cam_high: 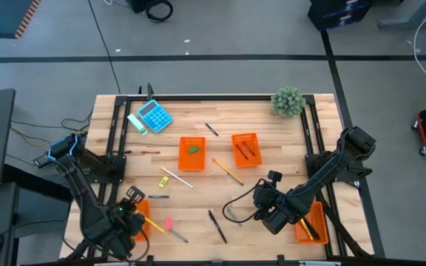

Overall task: Sort crayons/erasers/pens/pencils in bins
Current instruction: Put the bottom yellow pencil into the bottom left orange bin, then put the white pencil into the bottom left orange bin

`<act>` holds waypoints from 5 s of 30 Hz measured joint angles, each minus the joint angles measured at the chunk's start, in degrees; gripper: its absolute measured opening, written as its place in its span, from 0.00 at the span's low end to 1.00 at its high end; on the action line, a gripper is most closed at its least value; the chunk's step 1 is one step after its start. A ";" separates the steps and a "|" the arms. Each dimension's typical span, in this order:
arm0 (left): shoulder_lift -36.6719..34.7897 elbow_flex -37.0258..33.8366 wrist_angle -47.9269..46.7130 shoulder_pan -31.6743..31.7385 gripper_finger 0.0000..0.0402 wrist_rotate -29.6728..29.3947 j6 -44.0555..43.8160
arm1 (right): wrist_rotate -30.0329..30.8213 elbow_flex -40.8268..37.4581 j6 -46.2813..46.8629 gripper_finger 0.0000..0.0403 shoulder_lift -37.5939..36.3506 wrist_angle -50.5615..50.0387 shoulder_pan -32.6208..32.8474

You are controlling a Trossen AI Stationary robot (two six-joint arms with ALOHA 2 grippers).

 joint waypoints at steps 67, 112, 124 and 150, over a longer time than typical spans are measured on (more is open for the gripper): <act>-7.09 -13.99 10.06 -7.06 0.16 10.27 -0.96 | 2.25 0.00 -0.13 0.32 0.00 -0.02 -0.04; -7.29 -19.59 25.20 36.70 0.34 -4.65 11.97 | 10.19 0.00 1.28 0.32 0.00 1.34 -0.04; -7.70 -28.77 32.36 43.31 0.35 -4.35 18.17 | 12.37 0.00 1.38 0.32 0.00 1.60 -0.07; -3.58 -28.74 38.94 49.68 0.29 2.00 26.52 | 12.40 0.00 3.91 0.32 0.02 1.95 -0.04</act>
